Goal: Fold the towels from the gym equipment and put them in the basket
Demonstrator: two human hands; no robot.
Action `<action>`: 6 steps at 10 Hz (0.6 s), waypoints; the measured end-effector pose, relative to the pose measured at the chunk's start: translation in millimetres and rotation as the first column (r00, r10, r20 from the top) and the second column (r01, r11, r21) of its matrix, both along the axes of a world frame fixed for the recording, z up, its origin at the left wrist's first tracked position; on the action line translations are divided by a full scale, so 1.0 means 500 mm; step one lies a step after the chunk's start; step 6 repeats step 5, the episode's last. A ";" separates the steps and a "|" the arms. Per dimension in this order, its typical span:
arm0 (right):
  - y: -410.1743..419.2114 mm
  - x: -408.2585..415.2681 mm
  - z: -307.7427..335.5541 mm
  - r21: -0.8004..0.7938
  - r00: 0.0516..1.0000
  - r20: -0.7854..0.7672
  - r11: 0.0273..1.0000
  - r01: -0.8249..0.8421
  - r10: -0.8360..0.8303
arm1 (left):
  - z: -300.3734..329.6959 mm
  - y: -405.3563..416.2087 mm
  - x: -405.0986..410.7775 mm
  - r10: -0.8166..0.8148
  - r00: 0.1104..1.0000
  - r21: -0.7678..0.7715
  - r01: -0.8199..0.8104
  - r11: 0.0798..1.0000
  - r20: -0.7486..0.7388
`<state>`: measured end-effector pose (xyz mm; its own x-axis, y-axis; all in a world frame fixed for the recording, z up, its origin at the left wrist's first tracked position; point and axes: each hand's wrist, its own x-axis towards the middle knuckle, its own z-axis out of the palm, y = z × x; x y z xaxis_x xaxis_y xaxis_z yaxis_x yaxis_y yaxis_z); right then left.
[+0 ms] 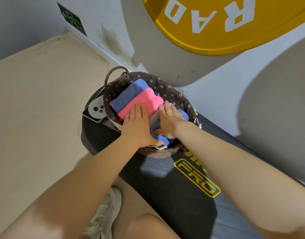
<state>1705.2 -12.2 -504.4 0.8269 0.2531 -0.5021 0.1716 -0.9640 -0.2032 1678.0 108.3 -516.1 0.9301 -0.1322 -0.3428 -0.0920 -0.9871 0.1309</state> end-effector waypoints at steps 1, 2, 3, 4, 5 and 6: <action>-0.003 0.000 0.014 0.064 0.998 0.062 0.998 -0.001 -0.003 | 0.012 0.004 -0.002 -0.014 1.000 -0.050 0.014 0.999 -0.002; -0.038 -0.012 0.063 0.204 0.957 0.289 0.978 -0.053 -0.008 | 0.032 0.015 -0.025 -0.076 0.991 -0.163 0.094 0.982 0.110; -0.101 -0.045 0.096 0.342 0.857 0.478 0.940 0.019 -0.192 | 0.051 0.013 -0.047 -0.120 0.969 -0.209 0.166 0.964 0.217; -0.155 -0.086 0.098 0.340 0.826 0.518 0.939 0.042 -0.224 | 0.084 -0.013 -0.063 -0.161 0.956 -0.213 0.214 0.953 0.244; -0.200 -0.124 0.092 0.344 0.788 0.582 0.939 -0.015 -0.200 | 0.106 -0.038 -0.076 -0.232 0.921 -0.203 0.304 0.931 0.313; -0.200 -0.124 0.092 0.344 0.788 0.582 0.939 -0.015 -0.200 | 0.106 -0.038 -0.076 -0.232 0.921 -0.203 0.304 0.931 0.313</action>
